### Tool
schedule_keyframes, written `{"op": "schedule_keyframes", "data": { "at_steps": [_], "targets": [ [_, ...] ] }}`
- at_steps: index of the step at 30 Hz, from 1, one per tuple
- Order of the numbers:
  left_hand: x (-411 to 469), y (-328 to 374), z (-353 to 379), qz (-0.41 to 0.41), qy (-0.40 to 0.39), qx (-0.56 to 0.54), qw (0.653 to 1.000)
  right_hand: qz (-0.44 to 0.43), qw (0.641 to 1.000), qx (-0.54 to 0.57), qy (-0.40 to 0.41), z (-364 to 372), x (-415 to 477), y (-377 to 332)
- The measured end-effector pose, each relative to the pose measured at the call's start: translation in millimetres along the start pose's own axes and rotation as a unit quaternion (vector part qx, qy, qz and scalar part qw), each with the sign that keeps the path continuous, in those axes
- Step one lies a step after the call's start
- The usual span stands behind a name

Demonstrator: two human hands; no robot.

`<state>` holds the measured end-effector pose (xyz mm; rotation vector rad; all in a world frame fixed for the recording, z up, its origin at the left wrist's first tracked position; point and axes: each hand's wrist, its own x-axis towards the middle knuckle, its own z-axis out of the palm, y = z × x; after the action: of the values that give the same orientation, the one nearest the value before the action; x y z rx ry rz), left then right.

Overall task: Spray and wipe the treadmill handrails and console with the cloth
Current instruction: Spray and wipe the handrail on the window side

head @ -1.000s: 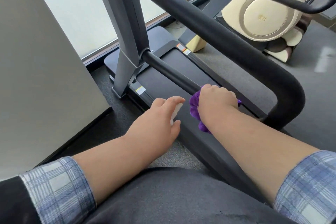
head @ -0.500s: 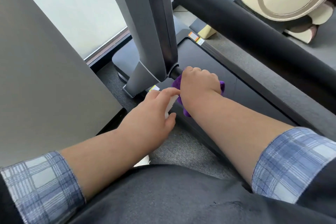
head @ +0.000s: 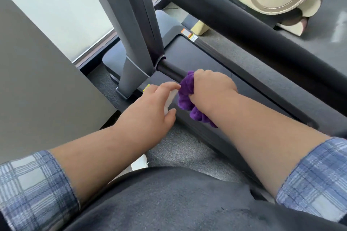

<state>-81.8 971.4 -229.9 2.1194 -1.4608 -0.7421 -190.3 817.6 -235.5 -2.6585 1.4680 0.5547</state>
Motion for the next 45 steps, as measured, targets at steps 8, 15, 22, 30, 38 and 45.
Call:
{"op": "schedule_keyframes", "data": {
  "at_steps": [8, 15, 22, 30, 38, 45],
  "targets": [
    [-36.1, 60.8, 58.0, 0.033, -0.008, -0.037, 0.999, 0.051, 0.997, -0.052, -0.012, 21.7, -99.0, 107.8],
    [-50.9, 81.4, 90.5, 0.021, 0.006, -0.049, 0.999, 0.061, 0.991, -0.115, 0.009, 37.1, -110.8, 123.6],
    [-43.6, 56.2, 80.2, -0.021, 0.025, -0.052, 0.998, 0.050, 0.991, -0.115, 0.054, 42.0, -86.2, 96.8],
    [-15.2, 14.8, 34.6, -0.018, 0.013, -0.042, 0.999, 0.014, 0.995, -0.090, 0.048, 23.0, -20.1, 17.7],
    [8.9, -36.7, -15.5, -0.012, -0.017, -0.009, 1.000, 0.002, 0.996, -0.061, 0.070, 4.2, 48.5, -73.8],
    [16.4, -41.5, -25.8, 0.031, -0.039, 0.008, 0.999, 0.004, 0.998, -0.049, 0.039, -8.4, 46.8, -77.0]
  ]
}}
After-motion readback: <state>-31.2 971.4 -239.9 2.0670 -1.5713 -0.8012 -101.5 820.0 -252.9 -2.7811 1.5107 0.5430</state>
